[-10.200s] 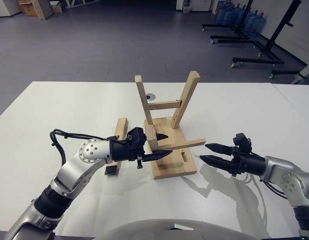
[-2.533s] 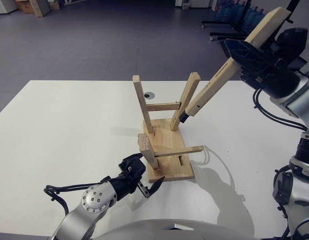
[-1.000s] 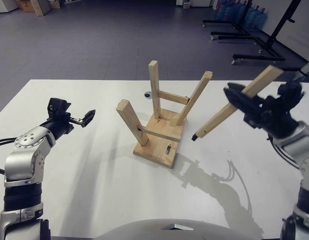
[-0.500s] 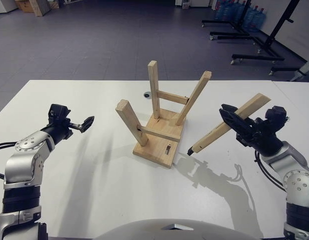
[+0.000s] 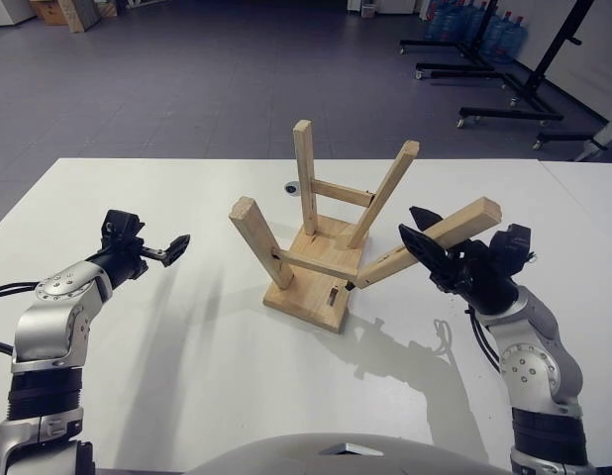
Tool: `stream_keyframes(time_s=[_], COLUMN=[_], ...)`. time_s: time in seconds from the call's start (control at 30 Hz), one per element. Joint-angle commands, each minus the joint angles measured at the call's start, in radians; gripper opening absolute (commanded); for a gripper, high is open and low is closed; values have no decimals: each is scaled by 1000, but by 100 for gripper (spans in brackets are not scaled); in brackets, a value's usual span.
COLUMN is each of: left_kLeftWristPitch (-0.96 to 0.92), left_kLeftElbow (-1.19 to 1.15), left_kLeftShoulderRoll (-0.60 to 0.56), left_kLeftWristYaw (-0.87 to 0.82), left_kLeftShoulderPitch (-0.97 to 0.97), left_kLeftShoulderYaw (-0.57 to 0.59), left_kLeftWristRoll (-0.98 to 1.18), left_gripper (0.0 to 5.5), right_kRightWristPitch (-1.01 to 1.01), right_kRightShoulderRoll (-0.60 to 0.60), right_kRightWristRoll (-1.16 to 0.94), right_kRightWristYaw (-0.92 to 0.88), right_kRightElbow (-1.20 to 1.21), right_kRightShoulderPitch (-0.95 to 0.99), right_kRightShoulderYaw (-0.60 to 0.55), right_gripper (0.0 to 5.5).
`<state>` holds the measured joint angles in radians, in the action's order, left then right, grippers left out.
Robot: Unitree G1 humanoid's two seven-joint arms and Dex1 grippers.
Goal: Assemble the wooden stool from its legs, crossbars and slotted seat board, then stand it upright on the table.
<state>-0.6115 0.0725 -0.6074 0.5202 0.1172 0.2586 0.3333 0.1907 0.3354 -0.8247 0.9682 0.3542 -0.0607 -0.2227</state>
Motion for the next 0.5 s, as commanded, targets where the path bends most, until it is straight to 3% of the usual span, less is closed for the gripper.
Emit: stream_keyframes(time_s=[0.03, 0.23, 0.5], left_kLeftWristPitch=[-14, -3, 21], left_kLeftElbow=[-9, -24, -49], left_kLeftShoulderRoll=[-21, -23, -17], left_kLeftWristYaw=[11, 21, 33], left_kLeftShoulderPitch=[5, 27, 38], left_kLeftShoulderYaw=[-9, -24, -39], left_kLeftWristRoll=[-8, -13, -31], left_gripper=[540, 540, 540], right_kRightWristPitch=[0, -80, -175], right_kRightShoulderRoll=[-11, -40, -61], right_kRightWristRoll=[-31, 52, 107], right_kRightWristYaw=[13, 63, 67], right_kRightElbow=[46, -14, -115], right_kRightShoulderPitch=[-24, -50, 30], right_kRightShoulderYaw=[24, 97, 103], right_gripper=[205, 205, 205])
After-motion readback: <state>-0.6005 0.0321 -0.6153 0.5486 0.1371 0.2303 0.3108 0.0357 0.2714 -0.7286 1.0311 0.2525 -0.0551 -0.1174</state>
